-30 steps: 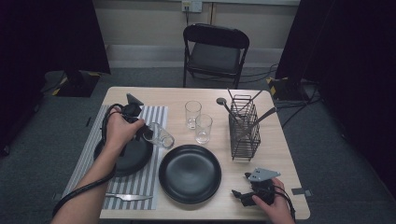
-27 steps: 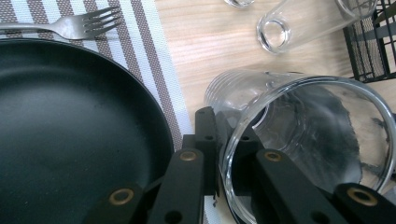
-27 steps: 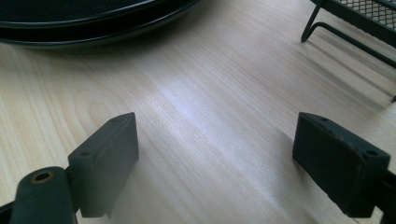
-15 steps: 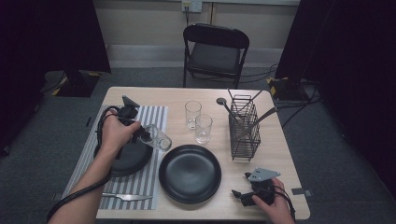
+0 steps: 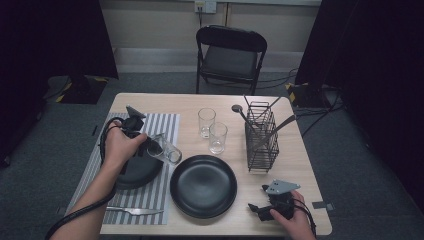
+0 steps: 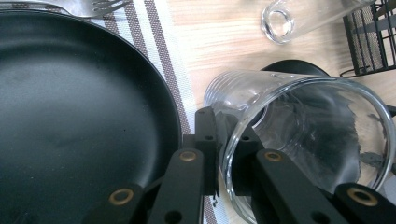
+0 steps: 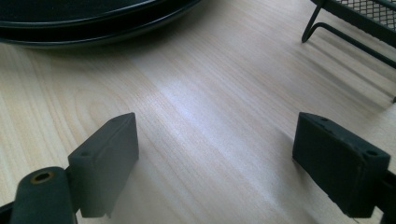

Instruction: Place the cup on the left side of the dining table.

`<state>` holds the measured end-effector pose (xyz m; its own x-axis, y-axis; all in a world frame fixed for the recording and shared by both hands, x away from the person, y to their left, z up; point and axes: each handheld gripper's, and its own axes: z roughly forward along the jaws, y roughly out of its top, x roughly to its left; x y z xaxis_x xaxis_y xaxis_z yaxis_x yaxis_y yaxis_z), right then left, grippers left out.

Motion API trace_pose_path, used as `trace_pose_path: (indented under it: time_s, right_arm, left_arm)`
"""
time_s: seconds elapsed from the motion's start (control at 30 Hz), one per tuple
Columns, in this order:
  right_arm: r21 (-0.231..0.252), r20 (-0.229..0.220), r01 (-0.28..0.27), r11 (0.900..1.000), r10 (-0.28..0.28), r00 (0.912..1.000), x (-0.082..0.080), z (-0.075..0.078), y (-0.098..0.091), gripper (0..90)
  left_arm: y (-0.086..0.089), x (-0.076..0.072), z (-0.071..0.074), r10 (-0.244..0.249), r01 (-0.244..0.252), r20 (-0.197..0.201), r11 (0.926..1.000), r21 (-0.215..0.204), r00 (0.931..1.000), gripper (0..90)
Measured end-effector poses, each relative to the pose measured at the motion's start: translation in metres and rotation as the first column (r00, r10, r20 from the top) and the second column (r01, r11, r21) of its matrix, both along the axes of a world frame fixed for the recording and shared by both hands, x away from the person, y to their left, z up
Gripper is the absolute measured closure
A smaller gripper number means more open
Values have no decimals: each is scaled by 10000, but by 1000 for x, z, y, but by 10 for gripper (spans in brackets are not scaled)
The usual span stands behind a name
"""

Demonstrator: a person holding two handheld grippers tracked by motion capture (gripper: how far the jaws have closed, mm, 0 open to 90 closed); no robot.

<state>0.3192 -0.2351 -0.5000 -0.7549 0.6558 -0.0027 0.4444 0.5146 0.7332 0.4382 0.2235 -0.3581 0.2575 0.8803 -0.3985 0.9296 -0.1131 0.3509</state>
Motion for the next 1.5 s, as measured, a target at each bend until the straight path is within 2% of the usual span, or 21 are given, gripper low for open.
trace_pose_path:
  time_s: [0.23, 0.5, 0.77, 0.87, 0.9, 1.23, 1.27, 1.5]
  right_arm:
    - [6, -3, -15, 10000, 15, 10000, 0, 0, 0, 134]
    - [9, -12, -19, 10000, 19, 10000, 0, 0, 0, 134]
    - [5, -10, -23, 10000, 23, 10000, 0, 0, 0, 134]
    - [7, -10, -25, 10000, 25, 10000, 0, 0, 0, 134]
    - [5, -9, -26, 10000, 26, 10000, 0, 0, 0, 134]
    - [2, -8, -37, 10000, 37, 10000, 0, 0, 0, 133]
    - [2, -7, -39, 10000, 39, 10000, 0, 0, 0, 133]
    - [-26, -13, -35, 10000, 35, 10000, 0, 0, 0, 133]
  left_arm:
    - [5, -2, 0, -119, 119, 15, 9999, 9, 9999, 849]
    - [9, -6, -1, 74, -75, -66, 9999, -112, 10000, 850]
    - [13, -9, -1, -113, 113, 30, 9999, -96, 9999, 851]
    - [14, -12, 0, 52, -52, 16, 9998, -169, 10000, 850]
    - [15, -12, 0, -83, 84, 73, 9999, -85, 9999, 850]
    - [18, -17, -1, -97, 98, 37, 9999, -102, 9999, 851]
    - [18, -18, 0, -74, 74, 36, 10000, -10, 10000, 850]
    - [21, -22, -1, -151, 150, -27, 9997, -176, 9999, 851]
